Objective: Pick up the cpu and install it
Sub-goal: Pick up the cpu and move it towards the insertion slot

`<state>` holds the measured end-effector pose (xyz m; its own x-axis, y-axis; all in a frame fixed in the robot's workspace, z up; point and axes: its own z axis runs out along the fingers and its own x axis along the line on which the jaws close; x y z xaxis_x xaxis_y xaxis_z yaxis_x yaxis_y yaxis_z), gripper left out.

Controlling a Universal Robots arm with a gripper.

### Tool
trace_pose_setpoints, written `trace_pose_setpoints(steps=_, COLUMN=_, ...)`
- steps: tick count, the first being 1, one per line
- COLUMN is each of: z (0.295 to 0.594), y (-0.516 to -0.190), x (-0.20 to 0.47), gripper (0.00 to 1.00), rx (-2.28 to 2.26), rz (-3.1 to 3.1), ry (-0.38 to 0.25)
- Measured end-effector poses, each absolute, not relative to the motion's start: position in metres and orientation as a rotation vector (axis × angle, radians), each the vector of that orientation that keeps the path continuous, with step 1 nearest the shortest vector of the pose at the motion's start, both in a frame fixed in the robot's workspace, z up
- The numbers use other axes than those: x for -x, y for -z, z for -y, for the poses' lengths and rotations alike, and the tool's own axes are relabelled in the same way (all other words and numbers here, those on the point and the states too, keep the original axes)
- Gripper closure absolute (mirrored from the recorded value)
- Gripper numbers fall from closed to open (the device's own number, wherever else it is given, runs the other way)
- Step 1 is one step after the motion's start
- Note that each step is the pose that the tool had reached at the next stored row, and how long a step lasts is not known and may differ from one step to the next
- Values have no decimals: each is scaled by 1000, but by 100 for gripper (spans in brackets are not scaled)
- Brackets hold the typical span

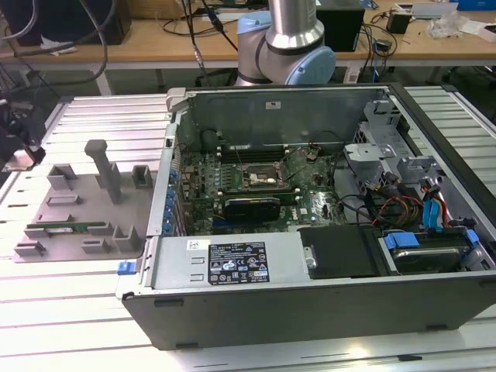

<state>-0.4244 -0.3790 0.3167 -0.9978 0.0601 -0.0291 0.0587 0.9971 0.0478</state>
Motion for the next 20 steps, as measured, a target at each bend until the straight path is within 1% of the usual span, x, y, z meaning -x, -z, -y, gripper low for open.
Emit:
trace_pose_setpoints(steps=1, z=379, y=-334, x=424, gripper=46, rx=-92, rz=-3108, ry=-73)
trace_pose_setpoints(steps=20, z=379, y=-377, x=424, gripper=46, rx=-92, rz=-3107, ry=-73)
